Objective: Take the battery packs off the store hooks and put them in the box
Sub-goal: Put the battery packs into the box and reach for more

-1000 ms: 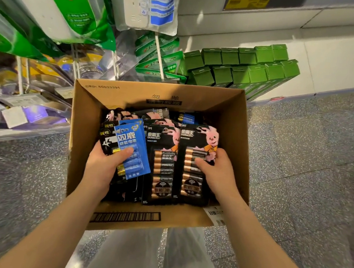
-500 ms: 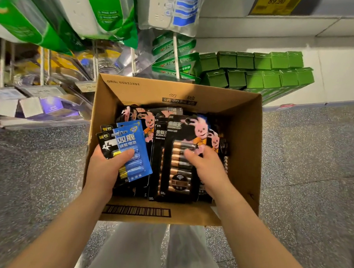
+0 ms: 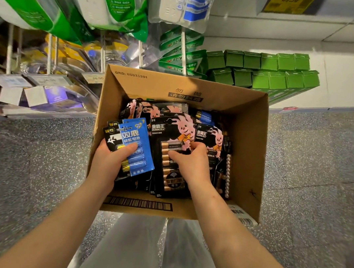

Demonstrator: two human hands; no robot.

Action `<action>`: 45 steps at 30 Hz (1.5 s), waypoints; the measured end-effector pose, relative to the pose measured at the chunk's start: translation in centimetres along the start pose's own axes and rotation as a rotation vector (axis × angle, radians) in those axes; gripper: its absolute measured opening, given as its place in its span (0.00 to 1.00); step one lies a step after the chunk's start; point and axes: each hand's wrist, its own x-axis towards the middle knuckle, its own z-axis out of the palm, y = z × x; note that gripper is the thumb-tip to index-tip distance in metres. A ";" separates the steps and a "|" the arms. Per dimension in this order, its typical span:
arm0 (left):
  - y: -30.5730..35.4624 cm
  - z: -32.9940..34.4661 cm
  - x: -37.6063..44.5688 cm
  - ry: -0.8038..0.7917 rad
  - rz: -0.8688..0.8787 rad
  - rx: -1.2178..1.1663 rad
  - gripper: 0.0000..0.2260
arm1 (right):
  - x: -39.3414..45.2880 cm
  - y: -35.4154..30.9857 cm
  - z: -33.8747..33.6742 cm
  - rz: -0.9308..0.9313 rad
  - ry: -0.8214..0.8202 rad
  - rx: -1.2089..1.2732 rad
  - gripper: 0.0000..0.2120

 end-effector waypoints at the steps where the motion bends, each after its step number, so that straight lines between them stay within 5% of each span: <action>1: -0.1 0.0 0.0 -0.005 -0.004 -0.001 0.12 | 0.0 0.1 0.1 0.000 0.001 0.001 0.32; 5: -0.2 -0.1 0.0 -0.030 0.006 0.005 0.12 | 0.1 0.7 0.4 0.013 0.068 0.002 0.43; 10: -0.4 -0.3 0.1 -0.047 0.010 0.015 0.12 | 0.1 0.9 0.4 -0.024 0.079 -0.053 0.37; 20: 0.0 -0.4 0.4 -0.063 0.032 0.022 0.12 | -0.2 1.4 -1.6 -0.073 -0.064 0.347 0.22; 30: 1.0 2.9 0.2 -0.128 -0.111 -0.030 0.09 | 0.3 -1.7 -5.5 -0.126 -0.272 0.481 0.22; 31: 1.4 3.5 -0.2 -0.142 -0.123 -0.031 0.14 | 0.2 -1.9 -4.7 -0.116 -0.295 0.484 0.22; 34: 1.7 4.3 -0.6 -0.233 -0.181 0.019 0.50 | -0.1 -2.2 -2.2 -0.102 -0.322 0.521 0.20; 35: 1.4 4.3 -0.5 -0.250 -0.199 0.004 0.52 | -0.1 -2.2 -1.5 -0.103 -0.313 0.525 0.18; 39: 0.3 3.8 -0.2 -0.337 -0.226 0.015 0.29 | 0.0 -2.3 -0.1 -0.049 -0.329 0.503 0.13; 42: 0.2 2.9 -0.1 -0.352 -0.249 -0.002 0.24 | -0.4 -2.1 -0.2 0.132 -0.399 0.650 0.21; 45: 0.1 2.2 0.0 -0.378 -0.279 0.002 0.25 | -0.7 -1.2 -0.4 0.097 -0.416 0.654 0.25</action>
